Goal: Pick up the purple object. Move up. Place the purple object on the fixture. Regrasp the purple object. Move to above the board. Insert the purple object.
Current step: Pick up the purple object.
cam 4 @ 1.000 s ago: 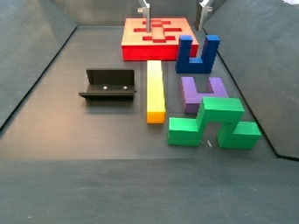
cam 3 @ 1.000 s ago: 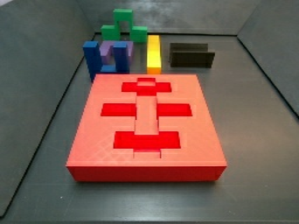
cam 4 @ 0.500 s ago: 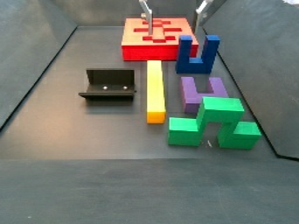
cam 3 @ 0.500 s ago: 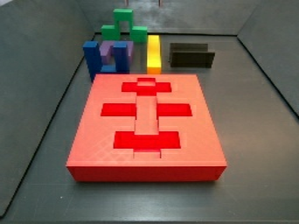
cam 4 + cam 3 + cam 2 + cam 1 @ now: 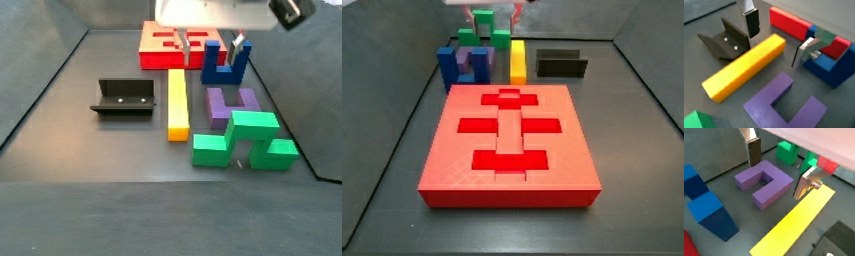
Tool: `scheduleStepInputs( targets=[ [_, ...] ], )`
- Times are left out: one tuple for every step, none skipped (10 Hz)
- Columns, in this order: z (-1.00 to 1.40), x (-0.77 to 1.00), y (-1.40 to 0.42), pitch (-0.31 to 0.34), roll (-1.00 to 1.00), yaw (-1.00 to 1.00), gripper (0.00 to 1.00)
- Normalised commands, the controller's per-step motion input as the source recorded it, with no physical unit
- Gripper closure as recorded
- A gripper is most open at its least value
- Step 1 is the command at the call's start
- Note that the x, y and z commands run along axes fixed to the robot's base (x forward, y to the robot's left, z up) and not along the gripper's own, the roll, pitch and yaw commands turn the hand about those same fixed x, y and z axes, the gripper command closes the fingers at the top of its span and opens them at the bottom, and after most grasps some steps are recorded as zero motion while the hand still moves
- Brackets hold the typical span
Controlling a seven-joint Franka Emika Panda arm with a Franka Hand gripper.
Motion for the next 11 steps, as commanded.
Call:
scheduleStepInputs(
  targets=[
    [-0.79, 0.00, 0.03, -0.067, 0.00, -0.15, 0.00],
    [-0.76, -0.02, 0.00, -0.043, 0.00, -0.19, 0.00],
    [-0.71, -0.07, 0.00, -0.046, -0.08, -0.13, 0.00],
    [-0.60, -0.11, 0.00, -0.019, -0.11, -0.07, 0.00],
    [-0.42, -0.11, 0.00, 0.000, -0.14, 0.00, 0.00],
    [-0.31, -0.12, 0.00, 0.000, -0.19, 0.00, 0.00],
    [-0.24, -0.11, 0.00, 0.000, -0.26, 0.00, 0.00],
    [-0.18, -0.07, 0.00, 0.000, -0.26, 0.00, 0.00],
    [-0.20, 0.00, 0.00, -0.019, -0.24, 0.00, 0.00],
    [-0.31, 0.00, 0.01, -0.084, -0.29, 0.00, 0.00],
    [-0.29, 0.00, 0.05, -0.126, -0.35, -0.03, 0.00]
  ],
)
